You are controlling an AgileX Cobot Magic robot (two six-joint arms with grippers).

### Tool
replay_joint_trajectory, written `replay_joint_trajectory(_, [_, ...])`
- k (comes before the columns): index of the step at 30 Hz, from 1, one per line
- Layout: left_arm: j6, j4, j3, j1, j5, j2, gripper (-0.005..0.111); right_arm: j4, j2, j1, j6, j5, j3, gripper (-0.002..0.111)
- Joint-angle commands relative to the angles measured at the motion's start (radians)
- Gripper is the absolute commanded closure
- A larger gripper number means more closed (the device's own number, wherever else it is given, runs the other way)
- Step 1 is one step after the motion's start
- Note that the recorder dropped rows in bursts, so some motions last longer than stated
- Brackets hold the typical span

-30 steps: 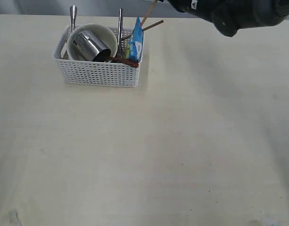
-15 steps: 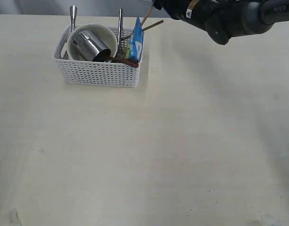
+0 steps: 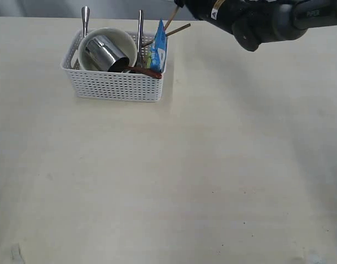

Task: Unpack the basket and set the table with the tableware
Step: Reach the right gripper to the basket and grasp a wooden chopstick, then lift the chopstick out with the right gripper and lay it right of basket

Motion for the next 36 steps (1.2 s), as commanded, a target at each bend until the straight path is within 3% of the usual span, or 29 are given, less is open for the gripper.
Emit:
replay_joint_trajectory(1, [-0.005,0.004,0.003,0.003,-0.003,-0.003,0.107,-0.012,0.004,0.000,0.026,-0.016,-0.007,0.066])
replay_joint_trajectory(5, [-0.005,0.004,0.003,0.003,-0.003,-0.003,0.107,-0.052,0.004,0.000,0.026,-0.016,-0.007,0.084])
replay_joint_trajectory(13, [-0.005,0.004,0.003,0.003,-0.003,-0.003,0.107,-0.052,0.004,0.000,0.024,-0.014,-0.007,0.108])
replay_joint_trajectory(36, [-0.005,0.004,0.003,0.003,-0.003,-0.003,0.107,-0.048,-0.179,-0.003,-0.314,-0.013,-0.007,0.109])
